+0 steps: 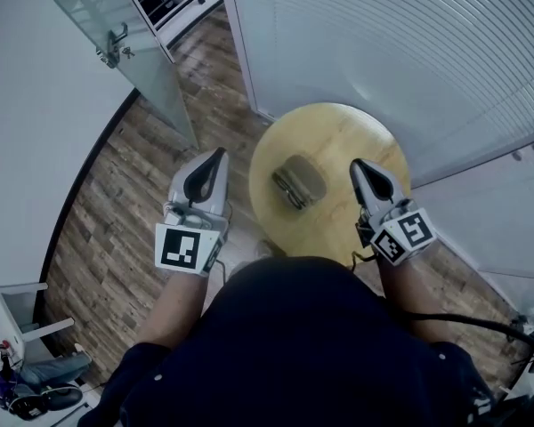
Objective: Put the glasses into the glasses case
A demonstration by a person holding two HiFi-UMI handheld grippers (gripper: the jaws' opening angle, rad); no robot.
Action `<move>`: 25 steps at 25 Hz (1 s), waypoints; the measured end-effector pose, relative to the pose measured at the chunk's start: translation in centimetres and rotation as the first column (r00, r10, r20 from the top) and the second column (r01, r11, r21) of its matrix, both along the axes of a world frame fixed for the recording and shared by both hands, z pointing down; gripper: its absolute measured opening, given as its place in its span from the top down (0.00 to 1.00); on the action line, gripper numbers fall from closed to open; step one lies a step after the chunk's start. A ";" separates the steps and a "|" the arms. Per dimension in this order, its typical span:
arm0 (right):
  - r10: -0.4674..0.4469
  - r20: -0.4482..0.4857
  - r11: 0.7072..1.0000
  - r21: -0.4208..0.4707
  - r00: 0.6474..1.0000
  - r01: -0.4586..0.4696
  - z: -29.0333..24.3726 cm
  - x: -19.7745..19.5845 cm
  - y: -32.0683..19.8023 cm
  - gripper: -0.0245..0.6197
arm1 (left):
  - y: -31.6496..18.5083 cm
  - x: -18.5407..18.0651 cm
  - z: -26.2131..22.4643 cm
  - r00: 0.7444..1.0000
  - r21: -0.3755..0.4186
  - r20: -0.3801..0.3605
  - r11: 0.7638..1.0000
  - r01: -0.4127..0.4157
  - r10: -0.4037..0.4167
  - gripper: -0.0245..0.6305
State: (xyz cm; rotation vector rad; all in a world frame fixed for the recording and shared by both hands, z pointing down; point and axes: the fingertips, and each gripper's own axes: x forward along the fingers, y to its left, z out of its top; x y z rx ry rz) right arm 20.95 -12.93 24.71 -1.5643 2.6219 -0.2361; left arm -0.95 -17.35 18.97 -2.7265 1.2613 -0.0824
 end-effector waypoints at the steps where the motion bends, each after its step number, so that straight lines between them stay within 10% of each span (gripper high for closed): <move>1: -0.001 -0.007 1.000 0.001 1.000 0.001 -0.1 0.0 -0.1 0.95 | -0.1 0.0 -0.1 1.000 0.003 0.007 1.000 0.001 -0.001 0.96; 25: -0.019 -0.018 0.999 -0.047 1.000 0.018 1.9 -0.5 -0.5 0.95 | -1.2 0.2 1.2 1.000 -0.020 0.027 1.000 -0.008 0.009 0.96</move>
